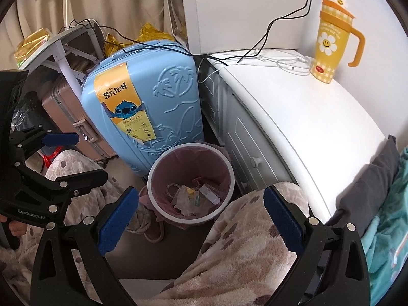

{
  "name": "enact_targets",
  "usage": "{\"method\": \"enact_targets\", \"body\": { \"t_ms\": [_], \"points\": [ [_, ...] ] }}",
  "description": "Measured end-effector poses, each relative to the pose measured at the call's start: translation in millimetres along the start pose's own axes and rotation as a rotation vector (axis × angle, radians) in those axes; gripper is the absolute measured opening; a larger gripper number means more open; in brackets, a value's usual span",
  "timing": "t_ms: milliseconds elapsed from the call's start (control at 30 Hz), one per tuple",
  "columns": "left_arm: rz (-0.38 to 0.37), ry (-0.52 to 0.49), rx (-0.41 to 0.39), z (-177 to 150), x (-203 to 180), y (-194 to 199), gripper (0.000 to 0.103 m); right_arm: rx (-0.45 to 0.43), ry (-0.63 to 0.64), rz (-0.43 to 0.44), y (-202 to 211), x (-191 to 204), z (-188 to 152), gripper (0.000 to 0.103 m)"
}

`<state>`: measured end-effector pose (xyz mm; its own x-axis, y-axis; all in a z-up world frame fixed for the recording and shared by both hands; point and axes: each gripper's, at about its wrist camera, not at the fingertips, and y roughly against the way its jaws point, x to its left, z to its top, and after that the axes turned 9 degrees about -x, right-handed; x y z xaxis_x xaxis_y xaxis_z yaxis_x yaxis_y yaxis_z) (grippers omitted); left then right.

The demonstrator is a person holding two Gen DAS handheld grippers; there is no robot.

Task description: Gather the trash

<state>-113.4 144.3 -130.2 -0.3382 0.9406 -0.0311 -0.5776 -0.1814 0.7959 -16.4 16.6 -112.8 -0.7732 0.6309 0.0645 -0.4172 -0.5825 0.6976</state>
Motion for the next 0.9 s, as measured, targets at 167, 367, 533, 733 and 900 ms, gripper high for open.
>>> {"method": "enact_targets", "body": {
  "t_ms": [167,367,533,733,900],
  "points": [
    [0.011,-0.009,0.005,-2.0,-1.3,-0.3,0.098,0.004,-0.012,0.002,-1.2,-1.1,-2.4,0.096],
    [0.018,-0.010,0.006,-2.5,-1.2,0.0,0.098,0.014,-0.016,0.010,-3.1,-2.6,-4.8,0.096],
    [0.030,-0.008,0.003,-1.5,-1.6,0.3,0.098,0.015,-0.021,0.010,-3.1,-3.8,-5.2,0.096],
    [0.040,-0.012,0.010,-1.1,-0.5,-1.8,0.098,0.018,-0.022,0.020,-3.7,-3.8,-6.3,0.096],
    [0.051,-0.012,0.006,-1.2,1.2,-2.8,0.098,0.019,-0.024,0.020,-4.0,-3.4,-7.1,0.096]
  ]
}}
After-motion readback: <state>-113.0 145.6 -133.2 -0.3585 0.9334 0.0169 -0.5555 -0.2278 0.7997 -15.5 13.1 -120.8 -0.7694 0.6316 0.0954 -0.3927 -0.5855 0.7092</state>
